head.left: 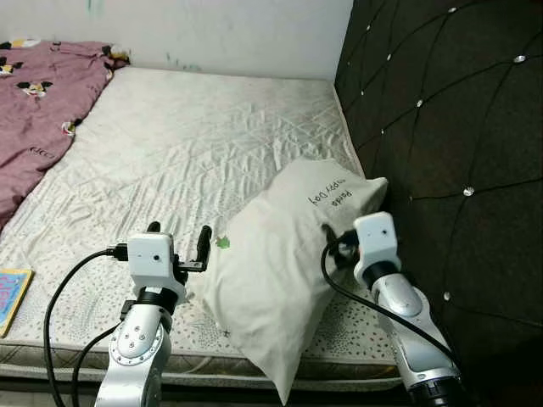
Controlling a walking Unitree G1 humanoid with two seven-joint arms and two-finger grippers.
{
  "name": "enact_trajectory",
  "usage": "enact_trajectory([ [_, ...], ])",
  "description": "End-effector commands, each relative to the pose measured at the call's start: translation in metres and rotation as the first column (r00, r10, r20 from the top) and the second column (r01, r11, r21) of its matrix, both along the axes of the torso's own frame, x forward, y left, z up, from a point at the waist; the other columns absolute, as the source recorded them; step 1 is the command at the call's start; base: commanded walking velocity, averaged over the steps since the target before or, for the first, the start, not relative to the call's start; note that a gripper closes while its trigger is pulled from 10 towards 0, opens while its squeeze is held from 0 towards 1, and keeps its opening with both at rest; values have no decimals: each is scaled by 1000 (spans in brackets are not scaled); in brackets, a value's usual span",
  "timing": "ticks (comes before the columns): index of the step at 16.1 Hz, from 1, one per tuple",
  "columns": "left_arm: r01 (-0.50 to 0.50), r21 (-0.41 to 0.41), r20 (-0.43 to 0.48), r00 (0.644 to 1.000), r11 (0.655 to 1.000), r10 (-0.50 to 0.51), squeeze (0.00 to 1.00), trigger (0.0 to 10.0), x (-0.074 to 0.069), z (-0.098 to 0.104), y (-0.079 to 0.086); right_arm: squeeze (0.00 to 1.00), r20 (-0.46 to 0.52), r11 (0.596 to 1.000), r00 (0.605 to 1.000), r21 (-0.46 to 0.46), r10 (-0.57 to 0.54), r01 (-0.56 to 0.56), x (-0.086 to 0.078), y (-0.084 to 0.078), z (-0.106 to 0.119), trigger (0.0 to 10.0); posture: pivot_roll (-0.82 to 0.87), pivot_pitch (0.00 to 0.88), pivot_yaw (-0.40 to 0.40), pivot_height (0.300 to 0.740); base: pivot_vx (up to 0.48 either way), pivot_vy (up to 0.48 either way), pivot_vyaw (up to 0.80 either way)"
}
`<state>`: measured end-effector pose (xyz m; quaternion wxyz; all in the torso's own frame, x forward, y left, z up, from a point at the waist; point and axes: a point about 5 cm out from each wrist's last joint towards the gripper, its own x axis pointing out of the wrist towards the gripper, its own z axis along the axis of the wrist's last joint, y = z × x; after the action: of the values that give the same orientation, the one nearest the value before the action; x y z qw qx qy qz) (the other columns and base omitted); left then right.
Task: Clean up the room
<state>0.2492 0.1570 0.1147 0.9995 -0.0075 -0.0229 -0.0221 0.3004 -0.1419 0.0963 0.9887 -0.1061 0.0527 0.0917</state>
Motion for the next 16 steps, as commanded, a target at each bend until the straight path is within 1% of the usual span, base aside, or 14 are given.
enact_trajectory([
  [1,-33,16,-10,999,999,33,0,10000,-2,0,6,0,-78,1000,997,5,9,-9,-6,-1,-10,10000,-31,132,-59,740,0,0,0],
  [2,-45,17,-12,999,999,45,0,10000,-5,-1,8,0,-110,1000,994,15,9,-8,-9,-2,-16,10000,-30,139,-61,740,0,0,0],
  [3,-47,18,-12,999,999,48,0,10000,-5,0,8,0,-108,1000,994,4,11,-10,-9,-2,-16,10000,-30,141,-61,740,0,0,0],
  [6,-32,13,-6,999,999,32,0,10000,-4,2,5,0,-97,1000,995,16,27,-25,-6,0,-11,10000,-30,142,-65,740,0,0,0],
  [10,-28,8,-1,1000,1000,28,0,10000,-3,3,4,0,-96,999,994,10,48,-47,-8,2,-9,10000,-36,148,-68,740,0,0,0],
  [14,-36,4,-5,999,999,36,0,10000,-3,2,4,0,-85,998,994,-9,62,-63,-9,3,-9,10000,-36,150,-69,695,0,0,0],
  [16,-36,5,-5,999,999,36,0,10000,-3,2,4,0,-85,998,994,-9,64,-65,-9,3,-9,10000,-35,149,-71,680,0,0,0],
])
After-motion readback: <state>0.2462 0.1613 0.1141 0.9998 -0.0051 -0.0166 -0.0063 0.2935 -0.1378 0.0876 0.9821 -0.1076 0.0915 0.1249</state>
